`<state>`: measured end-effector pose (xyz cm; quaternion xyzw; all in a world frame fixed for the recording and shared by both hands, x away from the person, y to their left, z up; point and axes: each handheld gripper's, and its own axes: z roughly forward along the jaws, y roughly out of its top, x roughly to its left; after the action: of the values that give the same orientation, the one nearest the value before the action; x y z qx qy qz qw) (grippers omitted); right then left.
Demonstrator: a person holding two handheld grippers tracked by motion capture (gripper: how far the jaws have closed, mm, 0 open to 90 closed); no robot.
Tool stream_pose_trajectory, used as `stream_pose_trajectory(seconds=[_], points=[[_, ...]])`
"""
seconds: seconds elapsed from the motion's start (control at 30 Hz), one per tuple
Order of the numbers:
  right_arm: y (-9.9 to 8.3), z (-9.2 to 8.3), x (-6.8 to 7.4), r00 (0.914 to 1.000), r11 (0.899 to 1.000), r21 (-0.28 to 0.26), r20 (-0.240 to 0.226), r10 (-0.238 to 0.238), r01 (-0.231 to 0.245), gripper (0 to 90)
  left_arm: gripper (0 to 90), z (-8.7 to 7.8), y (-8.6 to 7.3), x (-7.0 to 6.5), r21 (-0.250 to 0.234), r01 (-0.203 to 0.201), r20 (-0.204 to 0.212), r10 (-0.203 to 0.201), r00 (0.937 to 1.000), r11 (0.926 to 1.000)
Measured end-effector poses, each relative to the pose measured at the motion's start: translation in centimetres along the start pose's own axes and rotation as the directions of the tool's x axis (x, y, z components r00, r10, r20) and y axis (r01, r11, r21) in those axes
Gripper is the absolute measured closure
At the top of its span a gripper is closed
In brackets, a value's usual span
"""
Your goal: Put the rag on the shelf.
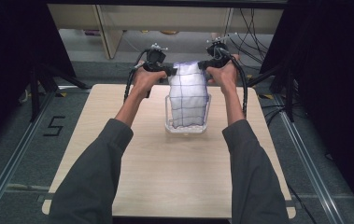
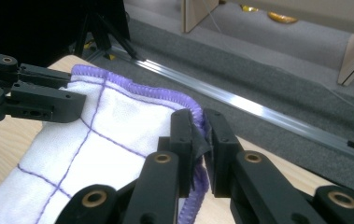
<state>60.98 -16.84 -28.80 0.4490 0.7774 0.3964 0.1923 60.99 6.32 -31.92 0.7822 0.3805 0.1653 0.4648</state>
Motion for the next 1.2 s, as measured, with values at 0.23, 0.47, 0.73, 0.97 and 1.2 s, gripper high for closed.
stream_pose_trajectory(seconds=[0.23,0.47,0.73,0.97,1.2], points=[[-1.5,1.6,-0.8,0.9998,1.0,0.025,0.008,0.018,-0.019,83.2,78.5,1.1,-0.9,0.1,0.03,0.001,0.006,-0.002,1.0,0.9995],[-2.8,2.6,-1.5,0.9999,0.997,0.077,-0.011,0.007,-0.006,82.1,77.0,1.8,-1.5,0.1,0.094,0.004,0.014,-0.005,0.9999,0.9955],[-3.8,3.2,-1.6,0.9987,0.989,0.139,0.0,0.051,-0.05,68.6,61.3,2.0,-2.3,0.3,0.152,0.019,0.005,-0.02,0.9998,0.9882],[-4.0,2.6,-2.0,0.9979,0.99,0.125,0.005,0.064,-0.064,64.4,56.5,0.4,-2.5,0.8,0.145,0.014,0.003,-0.015,0.9999,0.9894],[-3.6,0.8,-2.4,0.9976,0.993,0.093,0.019,0.067,-0.069,62.3,55.0,-1.3,-2.5,0.7,0.13,-0.005,-0.003,0.006,1.0,0.9916]])
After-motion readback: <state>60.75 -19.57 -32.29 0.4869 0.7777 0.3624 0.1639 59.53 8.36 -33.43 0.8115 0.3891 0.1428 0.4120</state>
